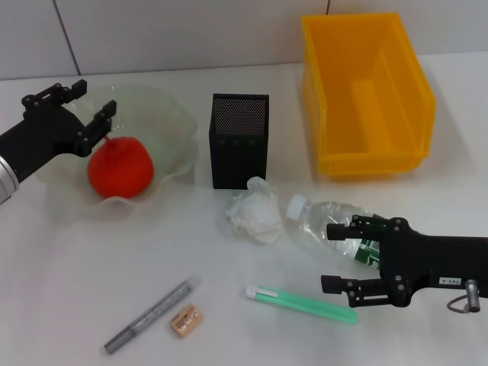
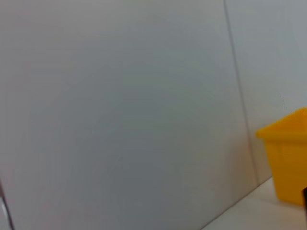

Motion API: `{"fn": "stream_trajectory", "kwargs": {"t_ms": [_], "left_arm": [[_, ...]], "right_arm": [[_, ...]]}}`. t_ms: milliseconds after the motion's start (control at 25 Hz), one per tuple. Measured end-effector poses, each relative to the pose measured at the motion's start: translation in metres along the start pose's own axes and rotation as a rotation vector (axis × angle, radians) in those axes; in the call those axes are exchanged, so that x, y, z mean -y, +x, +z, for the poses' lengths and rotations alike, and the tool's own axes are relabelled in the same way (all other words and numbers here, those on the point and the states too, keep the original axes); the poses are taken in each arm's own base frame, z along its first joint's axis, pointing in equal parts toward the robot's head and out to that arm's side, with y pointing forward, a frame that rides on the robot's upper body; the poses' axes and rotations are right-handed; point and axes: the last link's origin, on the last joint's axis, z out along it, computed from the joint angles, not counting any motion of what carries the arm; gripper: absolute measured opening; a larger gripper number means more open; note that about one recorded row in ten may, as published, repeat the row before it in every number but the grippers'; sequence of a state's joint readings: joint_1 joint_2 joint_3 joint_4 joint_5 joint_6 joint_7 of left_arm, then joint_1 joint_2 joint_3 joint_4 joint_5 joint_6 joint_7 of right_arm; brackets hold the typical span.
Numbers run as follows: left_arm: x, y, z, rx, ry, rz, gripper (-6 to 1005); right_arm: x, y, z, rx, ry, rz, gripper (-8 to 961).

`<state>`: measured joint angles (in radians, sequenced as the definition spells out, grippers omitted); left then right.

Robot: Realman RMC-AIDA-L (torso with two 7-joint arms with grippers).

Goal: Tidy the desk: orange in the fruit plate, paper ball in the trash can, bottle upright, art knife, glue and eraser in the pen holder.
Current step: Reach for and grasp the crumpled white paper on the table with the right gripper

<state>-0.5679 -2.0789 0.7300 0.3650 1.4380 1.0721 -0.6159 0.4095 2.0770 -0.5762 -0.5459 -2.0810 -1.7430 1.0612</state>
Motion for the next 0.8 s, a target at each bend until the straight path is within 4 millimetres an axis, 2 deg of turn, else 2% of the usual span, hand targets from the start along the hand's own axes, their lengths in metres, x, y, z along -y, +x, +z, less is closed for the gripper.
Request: {"fn": "stream_trajectory", "kwargs": {"t_ms": [200, 280, 360, 400, 440, 480, 560, 600, 640, 680, 800], "left_arm": [[-0.003, 0.001, -0.006, -0.029, -0.019, -0.009, 603], [-0.007, 0.004, -0.021, -0.088, -0.058, -0.068, 640], [-0.007, 0.004, -0.021, -0.088, -0.058, -0.068, 677], [-0.009, 0.004, -0.029, -0.107, -0.073, -0.09, 695], [-0.019, 0.003, -0.044, -0.145, -0.125, -0.113, 714], [-0.025, 0.001, -0.05, -0.149, -0.157, -0.112, 738], [-0.025, 0.001, -0.05, -0.149, -0.157, -0.112, 786], [-0.025, 0.001, -0.05, -0.149, -0.157, -0.112, 811], [-0.034, -0.001, -0.058, -0.147, -0.207, -0.104, 835], [-0.051, -0.012, -0.075, -0.114, -0.274, -0.1, 859], [-0.055, -0.017, -0.081, -0.101, -0.278, -0.107, 859]], "right_arm": [[0.001, -0.003, -0.001, 0.015, 0.008, -0.001, 825], [0.001, -0.006, -0.004, 0.036, 0.016, -0.005, 825], [0.002, -0.009, -0.008, 0.051, 0.024, -0.006, 826], [0.003, -0.011, -0.01, 0.057, 0.028, -0.001, 826], [0.004, -0.013, -0.012, 0.059, 0.032, 0.006, 826], [0.006, -0.015, -0.014, 0.058, 0.038, 0.014, 826], [0.008, -0.018, -0.019, 0.054, 0.048, 0.024, 826], [0.009, -0.021, -0.021, 0.051, 0.05, 0.03, 826], [0.011, -0.025, -0.025, 0.045, 0.052, 0.034, 826], [0.012, -0.03, -0.028, 0.037, 0.051, 0.033, 826], [0.015, -0.057, -0.039, -0.014, 0.018, 0.049, 825]]}}
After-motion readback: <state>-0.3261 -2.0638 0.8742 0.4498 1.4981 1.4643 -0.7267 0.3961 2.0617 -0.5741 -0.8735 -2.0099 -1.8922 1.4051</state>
